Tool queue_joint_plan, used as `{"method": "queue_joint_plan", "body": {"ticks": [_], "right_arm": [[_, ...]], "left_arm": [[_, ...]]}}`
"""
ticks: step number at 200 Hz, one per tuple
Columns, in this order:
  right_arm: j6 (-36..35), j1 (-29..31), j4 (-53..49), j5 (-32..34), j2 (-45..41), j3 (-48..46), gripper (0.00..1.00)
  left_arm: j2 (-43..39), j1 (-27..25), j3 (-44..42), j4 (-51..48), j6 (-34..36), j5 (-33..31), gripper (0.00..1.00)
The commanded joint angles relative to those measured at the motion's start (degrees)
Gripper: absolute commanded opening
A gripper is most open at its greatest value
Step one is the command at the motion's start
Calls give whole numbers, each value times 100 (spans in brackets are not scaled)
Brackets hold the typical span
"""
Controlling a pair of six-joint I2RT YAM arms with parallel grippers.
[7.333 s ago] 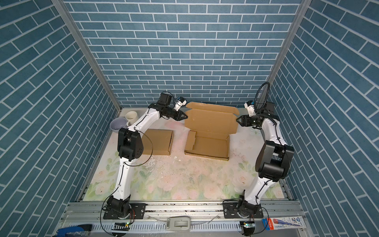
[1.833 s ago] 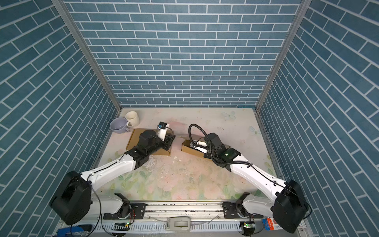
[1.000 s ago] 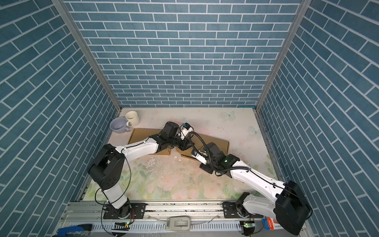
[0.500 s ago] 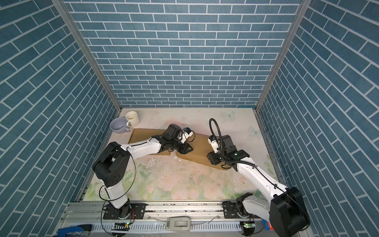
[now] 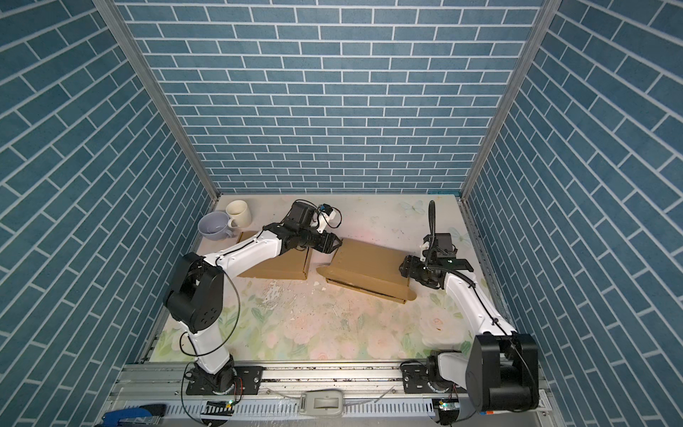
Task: Fold the paper box
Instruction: 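Grip the closed box's ends with both grippers and lift it toward the robot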
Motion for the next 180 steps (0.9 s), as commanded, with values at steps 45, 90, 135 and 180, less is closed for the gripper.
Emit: {"method": "queue_joint_plan", "body": {"ticks": [45, 90, 135, 180], "right_arm": [[360, -29, 365, -249, 756, -382, 77], [675, -683, 952, -1890, 413, -752, 87], [1125, -861, 1412, -2377, 270, -1081, 98], [1709, -860, 2154, -2717, 410, -1504, 99]], "left_arm": [[999, -24, 363, -799, -87, 159, 75], [1399, 200, 400, -879, -258, 523, 53], [1929, 603, 716, -1604, 7, 1086, 30], [2350, 959, 781, -1891, 44, 1510, 19]]}}
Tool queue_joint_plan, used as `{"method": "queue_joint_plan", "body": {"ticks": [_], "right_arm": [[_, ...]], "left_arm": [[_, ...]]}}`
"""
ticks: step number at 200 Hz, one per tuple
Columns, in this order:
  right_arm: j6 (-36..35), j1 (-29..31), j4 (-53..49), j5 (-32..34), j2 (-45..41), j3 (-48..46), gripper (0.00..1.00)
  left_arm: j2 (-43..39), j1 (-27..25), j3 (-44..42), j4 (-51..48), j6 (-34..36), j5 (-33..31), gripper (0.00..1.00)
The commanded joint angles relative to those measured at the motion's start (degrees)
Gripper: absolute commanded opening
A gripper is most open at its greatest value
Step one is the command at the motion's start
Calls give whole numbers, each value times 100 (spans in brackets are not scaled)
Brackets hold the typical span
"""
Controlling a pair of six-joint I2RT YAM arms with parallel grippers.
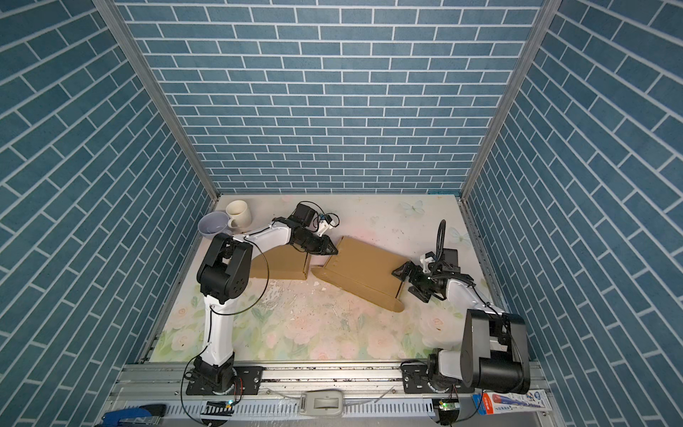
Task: Fold the paper box
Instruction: 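Grip the closed box's ends with both grippers and lift it toward the robot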
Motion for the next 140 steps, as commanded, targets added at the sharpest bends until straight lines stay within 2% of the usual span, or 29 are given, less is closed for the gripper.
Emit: {"method": "queue_joint_plan", "body": {"ticks": [1, 47, 68, 84, 98, 121, 140], "right_arm": [[573, -13, 562, -373, 32, -294, 99], [1381, 387, 1519, -432, -45, -702, 99], [1829, 485, 2193, -326, -12, -817, 92], [2359, 481, 2993, -344, 4, -982, 84], [2646, 481, 3313, -313, -45, -1025, 75], [2802, 465, 3214, -267, -249, -945, 66], [2888, 383, 2811, -325, -369, -723, 61]], "left_arm": [[608, 243, -221, -887, 207, -472, 19], [662, 322, -151, -936, 237, -501, 19], [593, 312, -166, -806, 109, -476, 22], [415, 307, -238, -599, -34, -379, 29], [166, 306, -283, -457, -145, -339, 39], [-448, 308, -421, -172, -313, -254, 52], [-1137, 268, -623, 98, -307, -267, 59]]}}
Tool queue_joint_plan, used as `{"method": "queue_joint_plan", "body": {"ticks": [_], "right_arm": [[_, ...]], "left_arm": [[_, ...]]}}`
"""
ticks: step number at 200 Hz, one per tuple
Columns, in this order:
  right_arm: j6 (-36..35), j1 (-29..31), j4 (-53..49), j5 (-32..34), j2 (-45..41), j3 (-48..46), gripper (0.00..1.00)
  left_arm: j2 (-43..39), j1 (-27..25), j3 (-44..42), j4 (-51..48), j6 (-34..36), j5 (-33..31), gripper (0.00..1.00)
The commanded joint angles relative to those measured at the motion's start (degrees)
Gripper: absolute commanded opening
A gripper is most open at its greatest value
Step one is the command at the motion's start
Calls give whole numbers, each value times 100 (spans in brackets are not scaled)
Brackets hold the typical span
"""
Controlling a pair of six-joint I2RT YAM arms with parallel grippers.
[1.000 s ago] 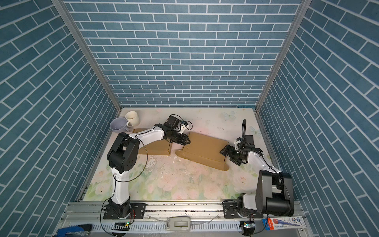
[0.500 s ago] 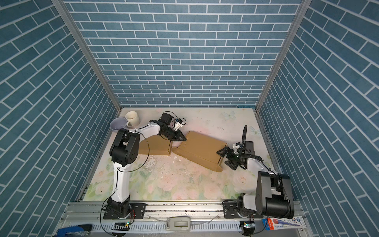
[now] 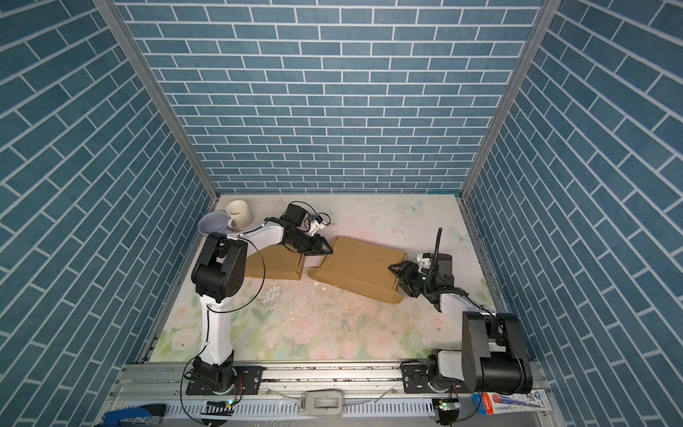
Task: Fold the paper box
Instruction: 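Grip the closed box's ends with both grippers and lift it toward the robot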
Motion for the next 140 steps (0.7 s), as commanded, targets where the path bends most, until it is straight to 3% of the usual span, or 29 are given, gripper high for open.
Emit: {"method": "queue_joint_plan", "body": {"ticks": [1, 32, 48, 67, 87, 140], "right_arm": [[505, -84, -6, -50, -235, 196, 61], [816, -211, -870, -342, -110, 743, 52], [1072, -257, -1110, -641, 95, 987, 49], [1436, -272, -1078, -920, 330, 1131, 46], [1633, -275, -1053, -1185, 505, 1254, 44], [1794, -270, -1134, -1617, 656, 1393, 43]], "left_arm": [[-822, -20, -235, 120, -14, -264, 59], [-2053, -379, -986, 865, 756, -728, 66], [-2650, -939, -1452, 1061, 1942, -1183, 70], [-3192, -1807, -2148, 1473, 3671, -2002, 82], [-3173, -2347, -2384, 1708, 4516, -2680, 87], [-2739, -2803, -2302, 2119, 5513, -3437, 88]]}}
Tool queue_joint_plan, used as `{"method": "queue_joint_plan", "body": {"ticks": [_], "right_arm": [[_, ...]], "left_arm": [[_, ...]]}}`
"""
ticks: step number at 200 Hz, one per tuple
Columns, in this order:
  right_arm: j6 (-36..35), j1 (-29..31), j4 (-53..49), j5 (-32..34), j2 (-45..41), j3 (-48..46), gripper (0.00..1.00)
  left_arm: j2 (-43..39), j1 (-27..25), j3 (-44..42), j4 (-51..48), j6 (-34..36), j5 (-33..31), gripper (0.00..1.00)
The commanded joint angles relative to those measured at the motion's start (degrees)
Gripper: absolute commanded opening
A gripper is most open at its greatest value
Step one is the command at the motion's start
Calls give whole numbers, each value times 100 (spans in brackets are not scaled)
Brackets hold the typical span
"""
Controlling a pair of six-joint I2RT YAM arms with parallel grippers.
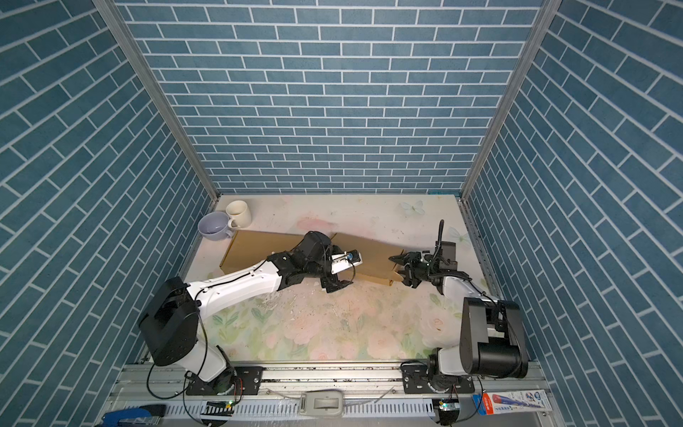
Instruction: Fold the paper box
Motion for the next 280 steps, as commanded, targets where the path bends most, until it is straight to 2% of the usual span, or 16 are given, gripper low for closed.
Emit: {"method": "queue_joint_plan", "body": {"ticks": [1, 42, 83, 124, 143, 162, 175, 193, 205, 221, 231, 255, 280], "right_arm": [[362, -11, -44, -473, 31, 307, 43], [369, -15, -123, -706, 91, 315, 43], [401, -6, -68, -965, 136, 377, 41], [402, 3, -83, -1072, 33, 387, 46], [400, -6, -92, -1081, -30, 378, 58], [311, -33, -116, -1073, -146, 438, 68], [-33, -146, -549, -1001, -298, 589, 71], [-1495, -370, -2311, -506, -627, 1190, 75], [-2311, -466, -3189, -48, -825, 1605, 75], [-3408, -435, -3980, 1039, -1226, 2050, 75], [-4000, -341, -4138, 1674, -1555, 2140, 75], [-5020, -119, -3965, 2317, -2337, 2213, 72], [-5949, 361, -4485, 2983, -2359, 2624, 80]], "left_arm": [[80, -200, -78, 466, 948, -666, 88], [152, -500, -556, 1420, 1793, -1565, 86], [162, -515, -1176, 2781, 2367, -2057, 80], [211, -516, -1442, 3527, 2655, -2304, 57], [143, -524, -1454, 3530, 2693, -2341, 48], [67, -515, -1300, 3112, 2673, -2317, 42], [20, -508, -1153, 2705, 2551, -2340, 39], [-51, -447, -766, 1747, 2238, -2245, 38], [-64, -366, -399, 938, 1927, -1955, 38], [94, -222, 316, -424, 1471, -1493, 38], [264, -128, 800, -1251, 1302, -1128, 38], [785, 5, 1856, -2727, 1052, -591, 39], [1434, 51, 2833, -4038, 995, -255, 39]]}}
